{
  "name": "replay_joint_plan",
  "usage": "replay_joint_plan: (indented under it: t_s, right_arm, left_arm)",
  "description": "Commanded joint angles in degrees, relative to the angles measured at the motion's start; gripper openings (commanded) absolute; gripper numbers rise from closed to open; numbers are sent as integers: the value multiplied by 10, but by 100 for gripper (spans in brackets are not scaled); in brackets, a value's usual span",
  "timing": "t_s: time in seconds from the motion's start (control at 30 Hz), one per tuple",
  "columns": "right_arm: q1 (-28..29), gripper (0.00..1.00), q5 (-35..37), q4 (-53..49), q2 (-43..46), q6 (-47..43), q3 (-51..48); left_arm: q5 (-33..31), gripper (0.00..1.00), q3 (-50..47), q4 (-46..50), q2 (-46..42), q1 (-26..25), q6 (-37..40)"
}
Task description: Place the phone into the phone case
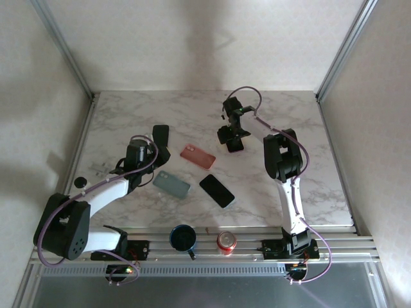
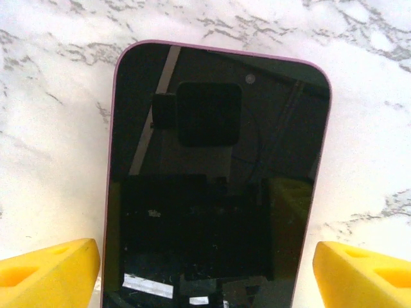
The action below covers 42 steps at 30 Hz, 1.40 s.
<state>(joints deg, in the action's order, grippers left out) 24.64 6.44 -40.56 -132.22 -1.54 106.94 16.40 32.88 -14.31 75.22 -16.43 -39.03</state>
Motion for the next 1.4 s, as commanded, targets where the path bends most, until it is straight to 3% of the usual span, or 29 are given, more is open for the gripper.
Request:
replay_joint_plan:
  t_s: [0.0,0.23,0.47,0.93,1.23,1.37]
  right_arm:
    - [5,84,10,-32,-19,-11,20]
    - [6,79,9,-64,-45,-7,43]
    - [10,60,26,-73,-44,9,43]
    - [13,60,-21,-35,85,23,-14]
    - [47,59,-25,-30,156,13,-66]
    - [72,59,-12,-24,187,11,-99]
  left_arm:
    - [-10,23,6,4,2,-4,6]
    - [-13,23,3,11,-6,-3,6]
    - [-14,23,3,13,-11,-4,9]
    - [-5,23,10,8,-1,-4,11]
    - [14,23,35,0,37,-3,23]
    - [48,28,76,11,78,0,44]
